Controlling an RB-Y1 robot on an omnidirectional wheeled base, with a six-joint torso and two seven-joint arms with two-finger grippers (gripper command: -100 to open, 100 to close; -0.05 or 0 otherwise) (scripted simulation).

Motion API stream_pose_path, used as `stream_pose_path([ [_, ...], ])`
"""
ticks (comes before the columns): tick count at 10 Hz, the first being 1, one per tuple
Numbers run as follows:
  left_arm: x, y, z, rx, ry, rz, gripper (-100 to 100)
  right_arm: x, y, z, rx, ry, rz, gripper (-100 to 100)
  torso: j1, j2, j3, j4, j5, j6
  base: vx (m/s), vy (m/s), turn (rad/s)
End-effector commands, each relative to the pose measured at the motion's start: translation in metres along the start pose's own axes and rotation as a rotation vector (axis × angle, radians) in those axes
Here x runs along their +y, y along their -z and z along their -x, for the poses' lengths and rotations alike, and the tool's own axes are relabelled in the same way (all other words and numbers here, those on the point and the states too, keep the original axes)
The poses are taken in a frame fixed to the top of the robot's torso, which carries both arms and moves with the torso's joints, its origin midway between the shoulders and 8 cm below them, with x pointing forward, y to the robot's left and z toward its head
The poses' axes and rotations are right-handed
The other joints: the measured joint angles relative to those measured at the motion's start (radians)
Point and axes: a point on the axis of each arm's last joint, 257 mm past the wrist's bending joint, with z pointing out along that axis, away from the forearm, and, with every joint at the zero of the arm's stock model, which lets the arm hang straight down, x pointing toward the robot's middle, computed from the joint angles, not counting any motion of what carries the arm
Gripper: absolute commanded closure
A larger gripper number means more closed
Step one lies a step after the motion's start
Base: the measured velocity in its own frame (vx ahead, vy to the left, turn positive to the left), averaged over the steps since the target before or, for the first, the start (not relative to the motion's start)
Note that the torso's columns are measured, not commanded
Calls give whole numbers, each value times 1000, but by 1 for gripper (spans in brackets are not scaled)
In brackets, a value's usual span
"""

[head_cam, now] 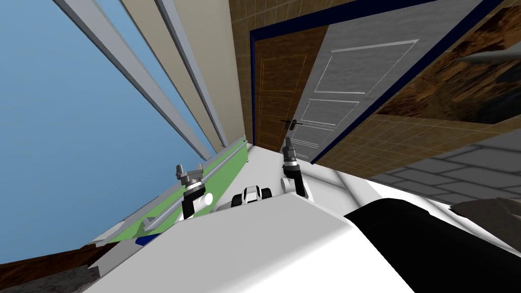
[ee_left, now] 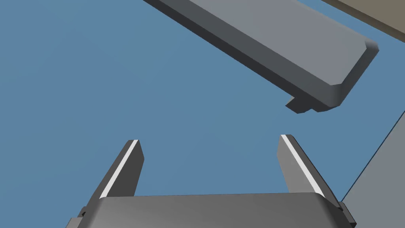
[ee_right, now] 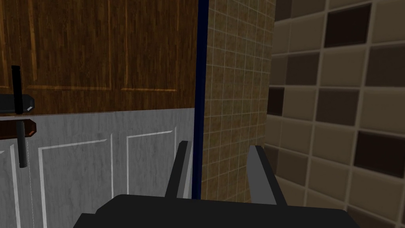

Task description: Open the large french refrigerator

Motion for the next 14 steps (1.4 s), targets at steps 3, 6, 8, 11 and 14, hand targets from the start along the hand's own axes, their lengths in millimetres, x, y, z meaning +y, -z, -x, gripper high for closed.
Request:
stream_pose_path([
  [3, 16, 9, 24, -63, 15, 9, -100, 0, 0, 0, 0, 0, 0, 0, 2, 0, 0, 0, 1, 1, 75, -53, 9],
  [6, 24, 15, 38, -99, 23, 11, -100, 0, 0, 0, 0, 0, 0, 0, -1, -4, -3, -1, 0, 0, 112, -65, 10],
  [8, 29, 19, 48, -124, 29, 10, -100, 0, 0, 0, 0, 0, 0, 0, -1, -1, 0, 0, 0, 0, 95, -67, 12],
  [11, 27, 0, 41, -112, 30, 13, -100, 0, 0, 0, 0, 0, 0, 0, 2, 2, 1, 1, 0, 0, 25, -11, 25],
  [14, 28, 9, 43, -115, 29, 12, 100, 0, 0, 0, 0, 0, 0, 0, -1, -1, -1, -1, 0, 0, 1, 4, 0],
])
